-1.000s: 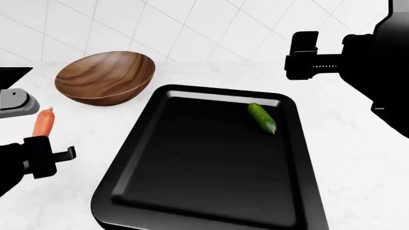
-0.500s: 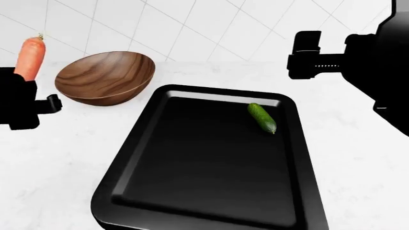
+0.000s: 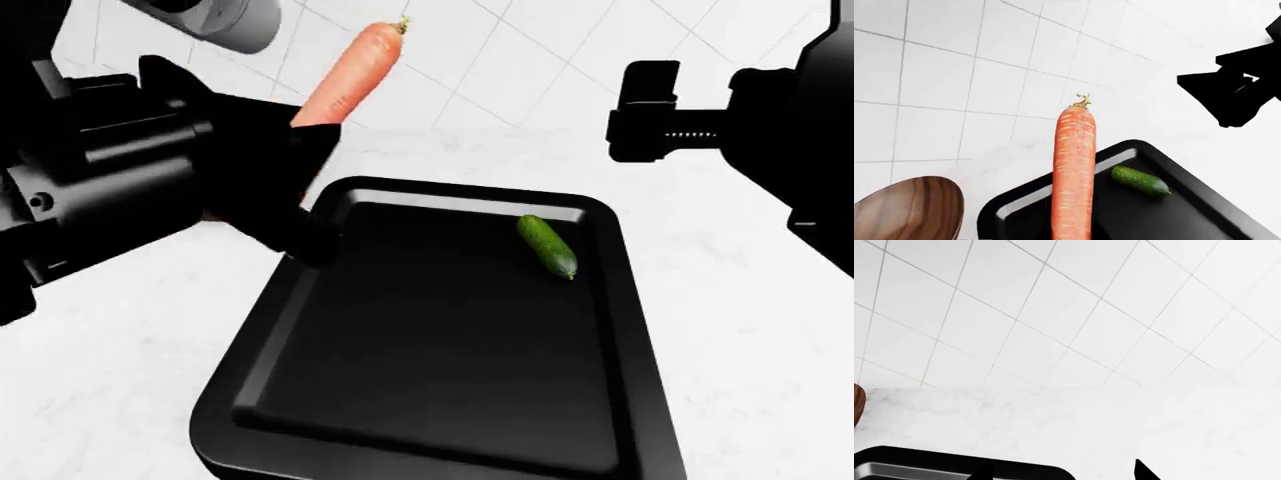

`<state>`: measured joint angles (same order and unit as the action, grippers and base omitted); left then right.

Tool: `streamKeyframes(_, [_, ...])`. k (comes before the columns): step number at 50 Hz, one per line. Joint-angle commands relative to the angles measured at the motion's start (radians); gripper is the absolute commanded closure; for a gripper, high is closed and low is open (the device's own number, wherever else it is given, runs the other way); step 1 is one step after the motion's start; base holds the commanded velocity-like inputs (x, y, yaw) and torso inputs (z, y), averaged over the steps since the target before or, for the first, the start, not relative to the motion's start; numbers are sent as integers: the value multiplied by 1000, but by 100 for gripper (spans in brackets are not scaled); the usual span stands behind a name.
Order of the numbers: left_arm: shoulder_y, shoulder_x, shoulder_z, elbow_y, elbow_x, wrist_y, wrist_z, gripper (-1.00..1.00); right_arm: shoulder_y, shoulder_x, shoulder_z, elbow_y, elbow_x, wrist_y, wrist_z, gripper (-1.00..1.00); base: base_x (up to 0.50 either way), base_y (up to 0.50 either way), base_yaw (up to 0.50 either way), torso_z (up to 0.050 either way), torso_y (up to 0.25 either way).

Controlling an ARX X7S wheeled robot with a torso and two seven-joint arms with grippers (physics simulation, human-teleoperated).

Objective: Place the two vegetables and bowl onto the tray for setting up a vegetable dip station.

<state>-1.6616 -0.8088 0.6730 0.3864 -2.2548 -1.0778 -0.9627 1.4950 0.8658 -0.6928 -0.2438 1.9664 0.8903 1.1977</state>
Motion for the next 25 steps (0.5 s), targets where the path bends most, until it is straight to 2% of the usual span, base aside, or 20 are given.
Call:
streamKeyframes(1, [6,146,-21,1,74,-96,205,100,1,4,0,2,-3,-2,-4,-100,0,0,0,0,0])
streamKeyframes(10, [-11,221,-26,-93,242,-213,393,100,1,5,-2,6,-6,-3,-9,-100,0,0,0,0,0])
streamKeyframes(18, [-19,239,-5,-111,301,-250,434,100,2,4,-3,8,-6,-5,-10,-100,0,0,0,0,0])
streamKeyframes(24, [-44,259,28,-135,248,-250,422,100,1,7,-2,9,-6,-7,-11,-100,0,0,0,0,0])
streamKeyframes(25, [-49,257,57,-141,191,-235,381,100,1,9,-1,8,-7,-8,-12,-100,0,0,0,0,0])
